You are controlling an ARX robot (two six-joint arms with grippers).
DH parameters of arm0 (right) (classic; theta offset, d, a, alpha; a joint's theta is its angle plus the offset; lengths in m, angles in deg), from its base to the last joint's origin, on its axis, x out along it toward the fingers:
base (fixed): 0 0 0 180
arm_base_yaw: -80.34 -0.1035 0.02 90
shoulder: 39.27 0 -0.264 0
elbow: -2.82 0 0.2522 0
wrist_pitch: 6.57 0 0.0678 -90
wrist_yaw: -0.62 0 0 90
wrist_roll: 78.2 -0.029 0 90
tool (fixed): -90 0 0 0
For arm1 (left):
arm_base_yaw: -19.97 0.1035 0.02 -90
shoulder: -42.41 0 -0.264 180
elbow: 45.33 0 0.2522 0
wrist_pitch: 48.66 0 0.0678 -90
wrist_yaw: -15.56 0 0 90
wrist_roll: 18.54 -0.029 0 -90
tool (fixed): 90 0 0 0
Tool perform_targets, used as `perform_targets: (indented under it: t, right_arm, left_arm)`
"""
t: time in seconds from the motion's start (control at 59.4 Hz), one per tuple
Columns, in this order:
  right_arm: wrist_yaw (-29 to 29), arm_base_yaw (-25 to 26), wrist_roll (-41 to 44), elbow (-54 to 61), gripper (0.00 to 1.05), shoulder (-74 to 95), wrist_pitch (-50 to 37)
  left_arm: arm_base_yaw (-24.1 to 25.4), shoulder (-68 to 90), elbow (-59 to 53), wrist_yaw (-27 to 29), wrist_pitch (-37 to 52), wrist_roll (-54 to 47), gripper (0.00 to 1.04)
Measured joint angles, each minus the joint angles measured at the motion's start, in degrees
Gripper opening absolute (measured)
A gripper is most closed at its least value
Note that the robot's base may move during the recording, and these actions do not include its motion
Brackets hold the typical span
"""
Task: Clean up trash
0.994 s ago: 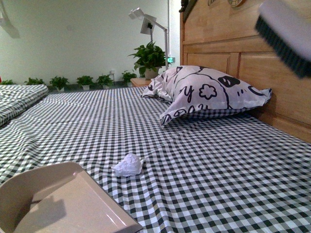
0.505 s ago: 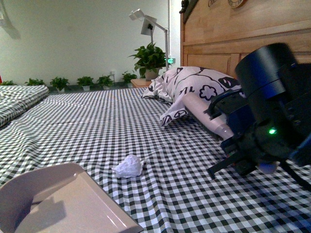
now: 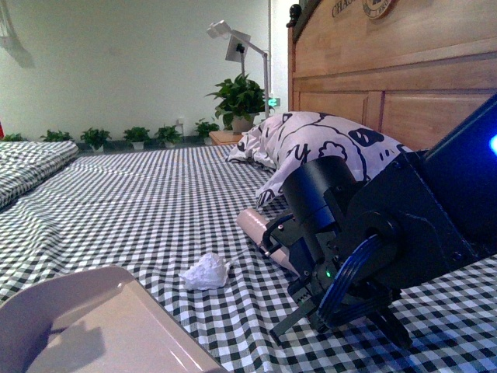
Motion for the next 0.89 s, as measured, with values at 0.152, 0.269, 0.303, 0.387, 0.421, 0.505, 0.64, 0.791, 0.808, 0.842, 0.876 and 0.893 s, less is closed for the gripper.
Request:
perform_targets:
  t: [0.152,0.269,0.303,0.387,0.421,0.505,0.64,0.791,0.808,0.842,0.876,0.893]
  right_arm:
    - [-1.4,-1.1,1.0,-2.3,0.18,0.9,4.0]
    - [-9.1,-1.7,-0.5,-2.6,0.18,-0.6,9.1]
    - [-12.8,-1.9,-0.8,-2.1,0.18,-1.7,10.7]
    - [-22.4,-2.4,-1.4,-0.3,0.18,-4.7,14.4]
    - [-25.0,-2.6,-1.4,0.4,0.18,-5.8,15.9]
    - [-36.1,-3.5,-0.9,3.7,0.18,-9.4,19.4]
    - [-43.4,-3.4,1.0,7.0,0.18,-13.7,21.6]
    - [-39.3,1.1,2.2,9.1,0.18,-17.5,20.3]
    - [-38.9,1.5,2.2,9.2,0.18,-17.7,19.9]
    - [-37.5,2.8,1.5,9.6,0.18,-18.1,18.4]
    - [-36.3,4.0,0.9,9.9,0.18,-18.7,16.8]
    - [-35.7,4.5,0.4,10.1,0.18,-19.0,16.0]
  left_arm:
    - [0.0,0.0,0.0,0.0,0.0,0.0,0.27]
    - [0.0,0.0,0.0,0.0,0.0,0.0,0.27]
    - [0.0,0.0,0.0,0.0,0.0,0.0,0.27]
    - [0.0,0.0,0.0,0.0,0.0,0.0,0.27]
    - [0.0,0.0,0.0,0.0,0.0,0.0,0.27]
    - [0.0,0.0,0.0,0.0,0.0,0.0,0.27]
    - [0.0,0.0,0.0,0.0,0.0,0.0,0.27]
    - [0.0,0.0,0.0,0.0,0.0,0.0,0.27]
    - [0.0,0.0,0.0,0.0,0.0,0.0,0.27]
    - [0.0,0.0,0.0,0.0,0.0,0.0,0.27]
    - [0.0,0.0,0.0,0.0,0.0,0.0,0.27]
    - [0.0,0.0,0.0,0.0,0.0,0.0,0.27]
